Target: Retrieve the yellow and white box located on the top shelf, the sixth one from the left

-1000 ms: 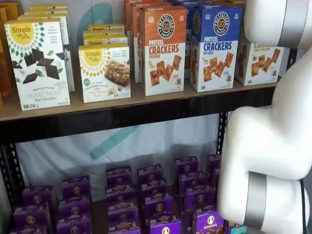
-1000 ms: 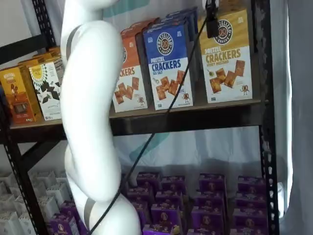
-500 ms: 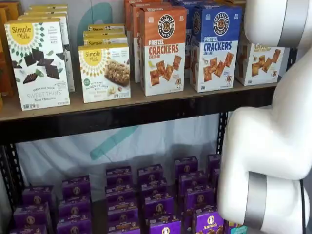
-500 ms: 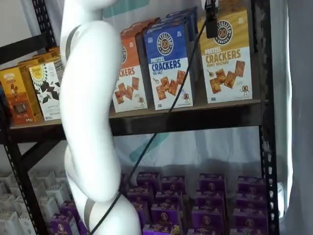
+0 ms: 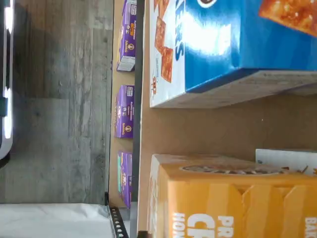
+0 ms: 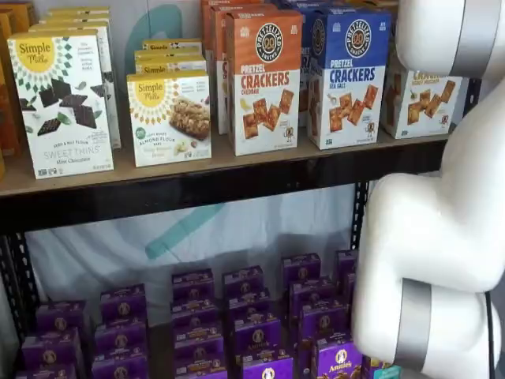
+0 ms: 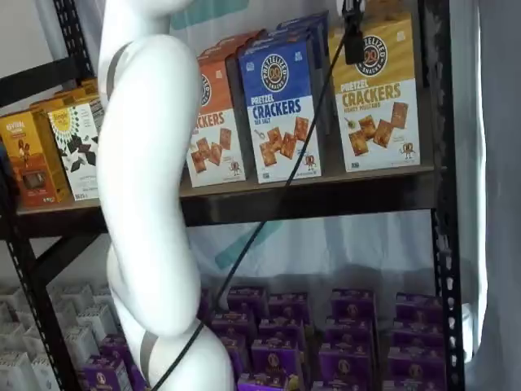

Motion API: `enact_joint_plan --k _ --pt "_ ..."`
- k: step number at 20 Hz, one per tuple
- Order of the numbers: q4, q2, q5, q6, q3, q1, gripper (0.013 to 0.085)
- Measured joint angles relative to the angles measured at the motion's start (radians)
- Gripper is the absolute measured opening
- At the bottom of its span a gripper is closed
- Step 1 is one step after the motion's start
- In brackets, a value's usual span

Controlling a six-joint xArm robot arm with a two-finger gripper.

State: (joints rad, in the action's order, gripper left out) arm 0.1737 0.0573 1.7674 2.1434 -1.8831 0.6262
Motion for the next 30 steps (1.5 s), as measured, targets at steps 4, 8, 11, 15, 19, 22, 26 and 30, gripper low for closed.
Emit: enact_joint_plan --k 4,8,11,15,19,22,26,30 --pt "0.004 0.001 0.001 0.001 0.001 0.003 0.065" --pt "0.004 0.006 -0.003 0.003 0.007 0.004 0.065" --pt "0.008 0.006 -0.002 0.004 0.007 0.007 0.061" --pt "0.01 0.001 0.012 0.006 -0.005 0.011 0.057" --pt "0.021 0.011 0.024 0.012 -0.01 0.024 0.057" --pt "0.031 0.042 0.019 0.021 0.015 0.036 0.057" --pt "0.035 0.099 0.033 0.038 0.057 0.056 0.057" --pt "0.016 0.163 0.048 0.058 0.112 0.071 0.057"
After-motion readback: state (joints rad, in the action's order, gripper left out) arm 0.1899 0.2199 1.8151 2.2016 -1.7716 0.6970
